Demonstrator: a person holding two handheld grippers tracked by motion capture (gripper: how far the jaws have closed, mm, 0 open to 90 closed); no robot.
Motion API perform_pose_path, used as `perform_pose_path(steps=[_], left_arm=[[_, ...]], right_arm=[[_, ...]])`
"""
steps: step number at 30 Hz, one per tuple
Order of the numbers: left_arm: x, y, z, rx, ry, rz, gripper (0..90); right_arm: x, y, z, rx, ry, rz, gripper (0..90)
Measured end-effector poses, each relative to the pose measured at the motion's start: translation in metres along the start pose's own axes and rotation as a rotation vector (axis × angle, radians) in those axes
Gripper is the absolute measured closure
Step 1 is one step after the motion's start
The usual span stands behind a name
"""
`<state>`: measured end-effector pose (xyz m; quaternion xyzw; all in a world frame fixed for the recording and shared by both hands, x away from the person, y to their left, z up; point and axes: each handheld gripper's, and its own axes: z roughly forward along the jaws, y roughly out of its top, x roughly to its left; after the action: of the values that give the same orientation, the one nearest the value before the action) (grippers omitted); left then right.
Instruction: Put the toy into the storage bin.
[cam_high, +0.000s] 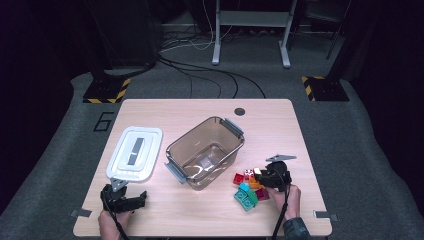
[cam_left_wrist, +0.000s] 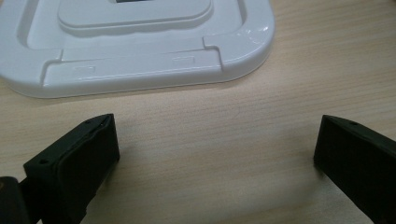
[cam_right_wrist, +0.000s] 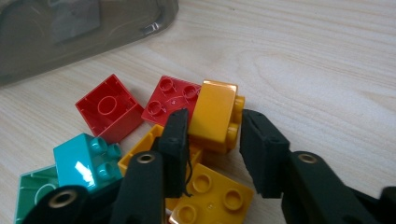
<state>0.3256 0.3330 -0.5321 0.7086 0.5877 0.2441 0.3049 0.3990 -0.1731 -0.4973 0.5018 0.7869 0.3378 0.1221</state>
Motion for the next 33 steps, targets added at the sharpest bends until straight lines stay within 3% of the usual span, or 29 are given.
perform_pose_path(steps=[8,14,17,21,23,33], left_arm=[[0.0,0.0,0.0,0.0,0.0,0.004,0.0],[0.0,0.0,0.0,0.0,0.0,0.004,0.0],[0.0,0.0,0.0,0.0,0.0,0.003,0.0],[0.0,0.0,0.0,0.0,0.0,0.004,0.0],[0.0,0.0,0.0,0.0,0.0,0.004,0.0],[0.0,0.0,0.0,0.0,0.0,0.004,0.0]], right_arm=[[0.0,0.002,-0.002,-0.006,-0.021,0.017,66.3],[0.001,0.006,-0.001,-0.012,-0.02,0.009,53.3],[0.001,0.009,0.0,-0.012,-0.025,-0.001,53.3],[0.004,0.012,0.004,0.012,-0.027,0.025,57.6],[0.003,0.012,0.005,0.014,-0.033,0.025,65.4],[0.003,0.012,0.0,-0.023,-0.048,0.021,67.4]])
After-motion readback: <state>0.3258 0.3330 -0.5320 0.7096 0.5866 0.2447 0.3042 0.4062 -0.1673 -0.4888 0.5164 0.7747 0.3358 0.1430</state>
